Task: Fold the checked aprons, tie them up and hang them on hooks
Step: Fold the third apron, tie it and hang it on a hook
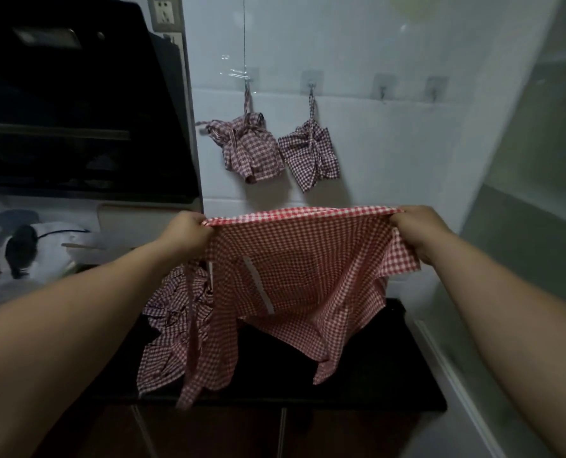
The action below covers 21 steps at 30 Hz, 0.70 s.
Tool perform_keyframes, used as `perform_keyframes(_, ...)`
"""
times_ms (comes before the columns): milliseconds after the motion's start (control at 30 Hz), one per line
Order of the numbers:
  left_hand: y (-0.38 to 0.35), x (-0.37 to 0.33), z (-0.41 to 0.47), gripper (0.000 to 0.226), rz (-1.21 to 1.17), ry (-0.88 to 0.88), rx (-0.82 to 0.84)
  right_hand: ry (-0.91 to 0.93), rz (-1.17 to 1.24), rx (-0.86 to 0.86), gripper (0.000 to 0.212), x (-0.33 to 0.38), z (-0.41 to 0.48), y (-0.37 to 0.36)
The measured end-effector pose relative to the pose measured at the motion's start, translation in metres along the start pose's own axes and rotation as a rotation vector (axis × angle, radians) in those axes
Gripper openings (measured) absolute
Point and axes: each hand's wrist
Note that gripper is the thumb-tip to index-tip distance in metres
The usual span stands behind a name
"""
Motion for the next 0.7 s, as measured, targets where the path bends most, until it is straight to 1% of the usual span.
perform_keyframes(133, 0.026, -0.007, -0.033, 0.015, -0.321, 0.055, -0.032, 0.017, 0.061, -0.091, 0.019, 0.013, -0.045, 0.027)
perform_keyframes(233, 0.049, -0.025, -0.046, 0.018, -0.391, 0.039, -0.072, 0.066, 0.038, -0.120, 0.019, 0.030, -0.060, 0.050)
perform_keyframes(333, 0.072, -0.039, -0.058, 0.023, -0.260, -0.057, -0.147, 0.103, 0.009, -0.165, 0.015, 0.043, -0.068, 0.068)
perform_keyframes(400, 0.085, -0.045, -0.062, 0.024, -0.161, -0.135, -0.161, 0.139, -0.024, -0.219, 0.012, 0.049, -0.069, 0.077)
perform_keyframes(467, 0.094, -0.050, -0.063, 0.027, -0.053, -0.211, -0.170, 0.166, -0.072, -0.284, 0.015, 0.052, -0.070, 0.084)
perform_keyframes(533, 0.097, -0.053, -0.065, 0.025, 0.046, -0.263, -0.157, 0.169, -0.122, -0.343, 0.020, 0.049, -0.068, 0.087)
perform_keyframes(600, 0.088, -0.053, -0.063, 0.022, 0.099, -0.288, -0.122, 0.155, -0.131, -0.380, 0.024, 0.039, -0.057, 0.086)
perform_keyframes(700, 0.068, -0.050, -0.062, 0.019, 0.113, -0.272, -0.086, 0.097, -0.085, -0.345, 0.026, 0.023, -0.041, 0.082)
Point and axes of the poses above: each hand's wrist, its own z-axis towards the middle knuckle, its own y-axis out of the back of the hand, x = y × z, and after that the axes turned 2 degrees about -x, right-handed
